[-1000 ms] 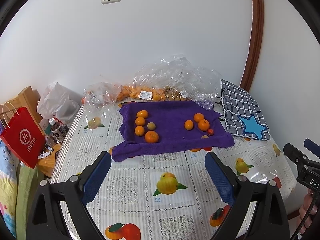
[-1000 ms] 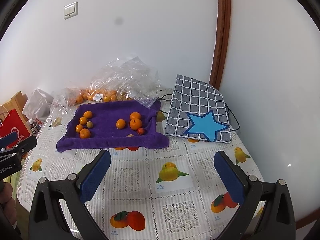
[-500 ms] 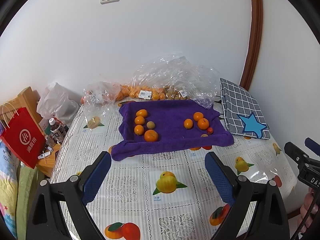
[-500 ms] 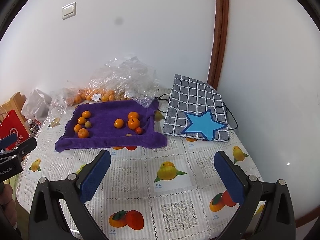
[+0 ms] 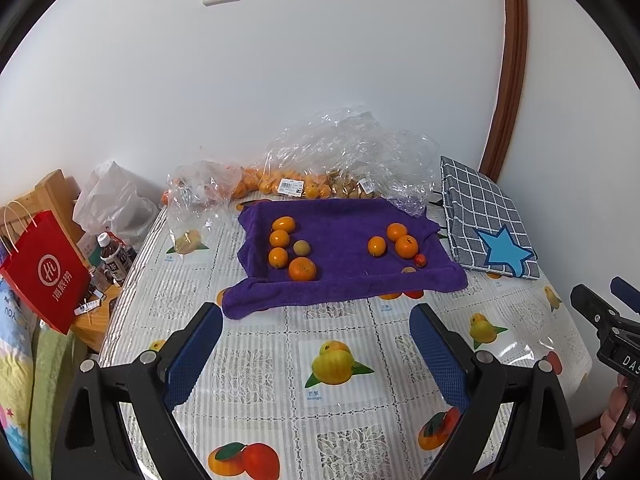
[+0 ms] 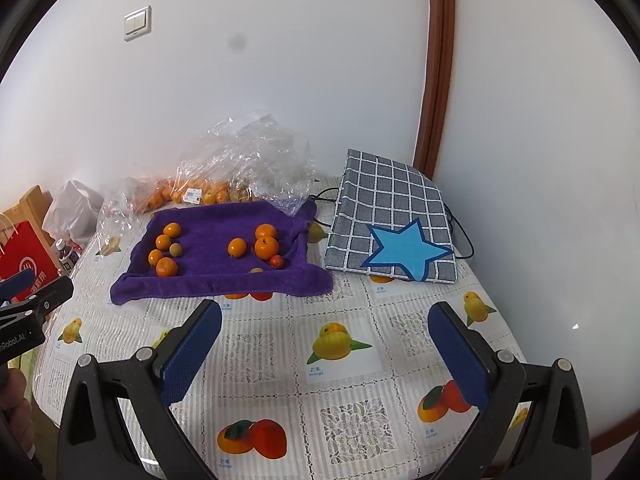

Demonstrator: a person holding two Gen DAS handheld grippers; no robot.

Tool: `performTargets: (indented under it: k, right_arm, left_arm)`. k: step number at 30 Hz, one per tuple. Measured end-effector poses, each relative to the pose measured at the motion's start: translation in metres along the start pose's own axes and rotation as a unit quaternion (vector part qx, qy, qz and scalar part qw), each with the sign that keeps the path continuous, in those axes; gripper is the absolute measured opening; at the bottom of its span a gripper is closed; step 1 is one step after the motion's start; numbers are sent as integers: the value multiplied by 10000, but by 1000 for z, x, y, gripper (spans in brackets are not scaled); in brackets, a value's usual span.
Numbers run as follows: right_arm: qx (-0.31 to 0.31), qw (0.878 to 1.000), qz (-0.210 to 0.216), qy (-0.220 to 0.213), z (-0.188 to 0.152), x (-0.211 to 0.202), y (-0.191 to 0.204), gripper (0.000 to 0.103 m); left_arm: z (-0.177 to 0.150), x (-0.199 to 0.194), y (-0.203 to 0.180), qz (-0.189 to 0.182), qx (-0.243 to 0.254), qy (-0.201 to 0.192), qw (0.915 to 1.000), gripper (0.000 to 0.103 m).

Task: Organize fruits

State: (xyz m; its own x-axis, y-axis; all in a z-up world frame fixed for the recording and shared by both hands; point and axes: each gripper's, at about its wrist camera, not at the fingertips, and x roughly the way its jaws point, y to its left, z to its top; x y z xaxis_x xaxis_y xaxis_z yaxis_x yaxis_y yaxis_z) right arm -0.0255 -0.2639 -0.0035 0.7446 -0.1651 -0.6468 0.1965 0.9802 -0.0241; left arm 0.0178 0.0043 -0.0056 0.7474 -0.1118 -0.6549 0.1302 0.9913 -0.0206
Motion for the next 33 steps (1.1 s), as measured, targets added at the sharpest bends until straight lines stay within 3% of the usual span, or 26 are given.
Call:
performTargets:
  k: [33]
  right_arm:
    - [-170, 9998, -74, -19, 0, -7, 8, 101]
  left_arm:
    - [-4, 0, 1, 7, -103, 2, 9999, 95]
